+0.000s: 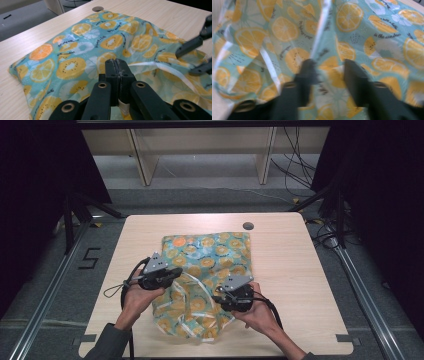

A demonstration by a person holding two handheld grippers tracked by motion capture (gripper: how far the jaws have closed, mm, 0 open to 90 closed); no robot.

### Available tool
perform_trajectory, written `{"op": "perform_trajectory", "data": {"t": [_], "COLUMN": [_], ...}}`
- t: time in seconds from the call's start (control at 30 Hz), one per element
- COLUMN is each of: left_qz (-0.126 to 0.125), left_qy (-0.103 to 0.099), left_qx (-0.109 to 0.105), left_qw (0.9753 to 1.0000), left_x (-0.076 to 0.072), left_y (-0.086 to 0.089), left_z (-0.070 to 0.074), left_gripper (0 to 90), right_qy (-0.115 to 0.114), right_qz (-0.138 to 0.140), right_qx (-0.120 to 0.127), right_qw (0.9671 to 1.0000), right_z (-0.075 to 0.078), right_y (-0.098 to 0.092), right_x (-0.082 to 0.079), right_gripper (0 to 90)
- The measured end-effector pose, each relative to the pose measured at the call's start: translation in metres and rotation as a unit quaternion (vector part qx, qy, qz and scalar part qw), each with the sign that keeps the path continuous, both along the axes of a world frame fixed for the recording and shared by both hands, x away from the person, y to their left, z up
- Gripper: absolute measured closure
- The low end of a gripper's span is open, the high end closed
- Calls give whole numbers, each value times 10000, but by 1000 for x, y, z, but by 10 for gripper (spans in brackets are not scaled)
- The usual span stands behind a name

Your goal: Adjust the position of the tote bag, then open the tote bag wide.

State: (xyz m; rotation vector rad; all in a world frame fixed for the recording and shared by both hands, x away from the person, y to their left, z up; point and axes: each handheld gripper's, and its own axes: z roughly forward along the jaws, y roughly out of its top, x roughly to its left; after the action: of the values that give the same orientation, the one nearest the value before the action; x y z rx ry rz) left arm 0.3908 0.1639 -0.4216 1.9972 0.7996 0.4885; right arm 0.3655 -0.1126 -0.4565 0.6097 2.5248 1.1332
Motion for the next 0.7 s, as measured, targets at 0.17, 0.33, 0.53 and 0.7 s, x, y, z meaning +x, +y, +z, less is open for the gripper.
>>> {"op": "perform_trajectory", "data": {"t": [0.17, 0.33, 0.53, 0.7], "left_qz": [33, 89, 176, 204], "left_qy": [-10, -52, 150, 311], "left_qx": [5, -97, -390, -769], "left_qw": [10000, 9999, 9990, 9963], "left_x": [5, 14, 26, 22], "left_y": [-1, -4, -2, 10], "left_z": [3, 5, -7, -4], "left_gripper": [884, 883, 836, 651], "right_qy": [-118, -247, -216, -190], "right_qz": [-2, -155, -388, -605], "right_qx": [117, 331, 498, 489], "right_qw": [9999, 9990, 9978, 9968], "right_z": [6, 22, 26, 25], "right_y": [-6, -15, -24, -22], "right_x": [13, 27, 47, 72], "right_gripper": [900, 900, 900, 900]}}
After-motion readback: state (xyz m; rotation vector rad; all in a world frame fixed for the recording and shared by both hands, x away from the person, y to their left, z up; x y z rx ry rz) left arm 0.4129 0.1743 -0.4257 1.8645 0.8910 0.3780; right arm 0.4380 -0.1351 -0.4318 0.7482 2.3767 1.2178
